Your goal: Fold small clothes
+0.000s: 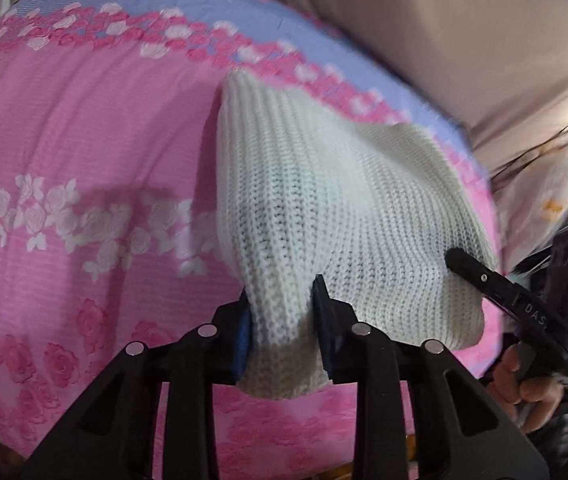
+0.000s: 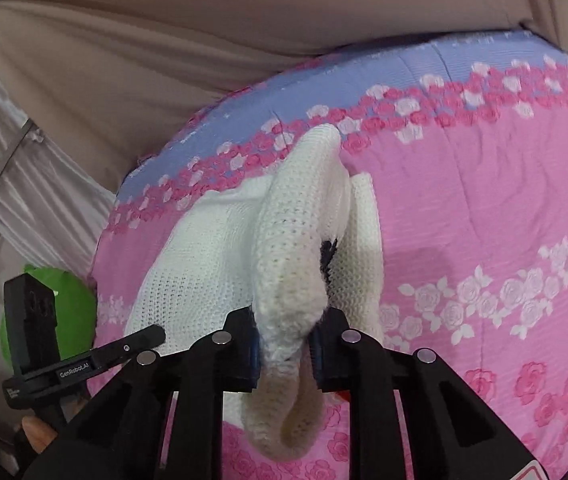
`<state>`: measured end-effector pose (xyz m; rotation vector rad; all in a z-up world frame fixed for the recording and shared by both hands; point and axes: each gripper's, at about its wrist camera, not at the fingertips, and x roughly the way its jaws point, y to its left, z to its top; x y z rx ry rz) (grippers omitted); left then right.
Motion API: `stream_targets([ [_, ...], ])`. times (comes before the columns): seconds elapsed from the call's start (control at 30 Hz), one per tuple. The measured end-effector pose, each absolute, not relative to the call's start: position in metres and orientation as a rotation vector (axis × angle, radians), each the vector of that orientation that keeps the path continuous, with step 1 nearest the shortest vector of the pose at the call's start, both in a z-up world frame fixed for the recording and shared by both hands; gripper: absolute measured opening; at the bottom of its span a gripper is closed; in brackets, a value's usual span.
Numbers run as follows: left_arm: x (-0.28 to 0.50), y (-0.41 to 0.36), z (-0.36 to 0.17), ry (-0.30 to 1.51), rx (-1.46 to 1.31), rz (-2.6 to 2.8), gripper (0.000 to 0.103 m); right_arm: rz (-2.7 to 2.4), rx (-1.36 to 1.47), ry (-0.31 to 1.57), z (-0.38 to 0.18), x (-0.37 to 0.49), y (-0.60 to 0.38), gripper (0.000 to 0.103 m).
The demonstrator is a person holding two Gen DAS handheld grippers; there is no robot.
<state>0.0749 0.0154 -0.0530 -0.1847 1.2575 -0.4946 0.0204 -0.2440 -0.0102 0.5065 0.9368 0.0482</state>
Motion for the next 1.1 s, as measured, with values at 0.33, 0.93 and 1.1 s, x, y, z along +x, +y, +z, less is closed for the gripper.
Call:
stream_targets([
  [0.33,0.061,0.021,-0.020,1.131,-0.075,-0.353,0.047,-0.086,0.501,1.025,-0.032,-0.018,-0.240,0.031],
  [0.93,0.093,-0.015,-0.058,1.130,0.104,-0.253,0.070,-0.023,0.419,0.980,-0.010,0.061,-0.239,0.006],
  [1.1,0.091,-0.016,-0.056,1.128,0.108,-0.245,0.072,-0.101,0.350,1.110,-0.064,0.068,-0.247,0.008],
])
